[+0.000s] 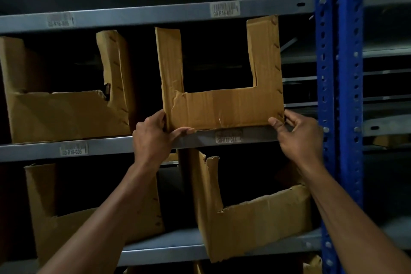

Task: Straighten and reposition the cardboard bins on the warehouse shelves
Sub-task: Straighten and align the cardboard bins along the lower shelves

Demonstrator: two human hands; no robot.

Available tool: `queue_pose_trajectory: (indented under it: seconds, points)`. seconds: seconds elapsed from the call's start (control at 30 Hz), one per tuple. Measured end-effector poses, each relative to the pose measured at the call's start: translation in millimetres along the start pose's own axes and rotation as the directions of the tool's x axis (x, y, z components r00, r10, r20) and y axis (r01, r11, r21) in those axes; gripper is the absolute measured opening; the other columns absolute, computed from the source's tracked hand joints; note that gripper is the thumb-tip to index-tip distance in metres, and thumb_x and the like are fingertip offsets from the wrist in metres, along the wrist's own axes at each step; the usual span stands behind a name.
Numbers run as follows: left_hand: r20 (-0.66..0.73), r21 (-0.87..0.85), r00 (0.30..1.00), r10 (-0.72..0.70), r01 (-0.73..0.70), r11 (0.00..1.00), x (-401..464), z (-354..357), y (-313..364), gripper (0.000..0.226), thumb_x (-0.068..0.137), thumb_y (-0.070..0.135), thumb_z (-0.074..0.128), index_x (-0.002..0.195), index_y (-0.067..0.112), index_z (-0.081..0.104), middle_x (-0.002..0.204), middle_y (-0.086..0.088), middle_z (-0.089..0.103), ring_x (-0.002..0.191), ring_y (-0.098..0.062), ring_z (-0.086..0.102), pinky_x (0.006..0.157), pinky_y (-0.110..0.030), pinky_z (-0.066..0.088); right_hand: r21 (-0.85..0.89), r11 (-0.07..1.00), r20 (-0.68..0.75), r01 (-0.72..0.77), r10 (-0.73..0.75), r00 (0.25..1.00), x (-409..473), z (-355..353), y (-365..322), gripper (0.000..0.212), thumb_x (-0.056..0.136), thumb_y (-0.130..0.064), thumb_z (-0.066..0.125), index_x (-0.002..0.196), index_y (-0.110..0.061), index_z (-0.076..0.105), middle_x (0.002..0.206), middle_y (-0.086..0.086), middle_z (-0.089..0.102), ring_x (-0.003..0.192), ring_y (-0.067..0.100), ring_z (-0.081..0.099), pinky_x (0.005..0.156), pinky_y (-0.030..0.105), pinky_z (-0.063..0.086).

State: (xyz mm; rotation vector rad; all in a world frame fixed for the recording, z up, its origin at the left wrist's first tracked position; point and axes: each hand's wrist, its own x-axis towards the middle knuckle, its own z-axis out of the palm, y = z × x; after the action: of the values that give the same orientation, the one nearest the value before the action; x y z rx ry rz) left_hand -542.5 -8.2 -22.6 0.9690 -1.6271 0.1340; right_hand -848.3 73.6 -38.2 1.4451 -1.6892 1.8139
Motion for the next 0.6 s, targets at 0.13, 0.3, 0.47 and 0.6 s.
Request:
queue_pose_trajectory:
  seconds: [0.13,0.3,0.47,0.6]
  points:
    - [-0.041,0.026,0.999,0.022,-0.021,0.999,-4.3,4.1,1.8,0.063,0.073,0.064,0.081,0.11,0.015,0.069,0.095,0.001,0.076,0.082,-0.013,0.074,0.072,-0.043,0.066,-0.04,0.999,0.015,0.001,0.0,1.0,4.7,3.0,0.4,0.058,0.096,-0.044,0.07,0.141,-0.009,0.062,0.132,0.01,0.07,0.118,0.024,0.068,0.097,0.039,0.057]
    - [-0.064,0.035,0.998,0.027,-0.024,0.999,-5.4,3.4,3.6,0.061,0.075,0.062,0.082,0.112,0.014,0.071,0.095,0.0,0.076,0.085,-0.014,0.074,0.074,-0.043,0.066,-0.029,0.999,0.037,-0.026,0.028,0.999,1.8,2.8,5.0,0.061,0.095,-0.039,0.073,0.146,-0.01,0.056,0.141,0.011,0.064,0.127,0.022,0.063,0.1,0.03,0.049]
    - [-0.05,0.02,0.999,0.015,-0.014,1.0,-4.0,4.7,2.4,0.066,0.073,0.068,0.077,0.113,0.017,0.071,0.1,-0.001,0.077,0.092,-0.018,0.075,0.077,-0.046,0.066,-0.047,0.999,0.009,0.006,-0.006,1.0,-2.6,3.5,6.3,0.06,0.094,-0.038,0.075,0.144,-0.01,0.059,0.138,0.011,0.066,0.124,0.023,0.065,0.098,0.031,0.051]
    - [-0.04,0.076,0.999,0.031,-0.028,0.997,-0.4,8.0,-2.9,0.065,0.075,0.071,0.076,0.114,0.019,0.069,0.099,-0.001,0.076,0.09,-0.018,0.075,0.075,-0.046,0.066,-0.058,0.997,-0.026,0.041,-0.043,0.999,-4.0,5.3,10.0,0.058,0.092,-0.037,0.077,0.141,-0.01,0.061,0.136,0.01,0.068,0.122,0.022,0.066,0.101,0.037,0.055]
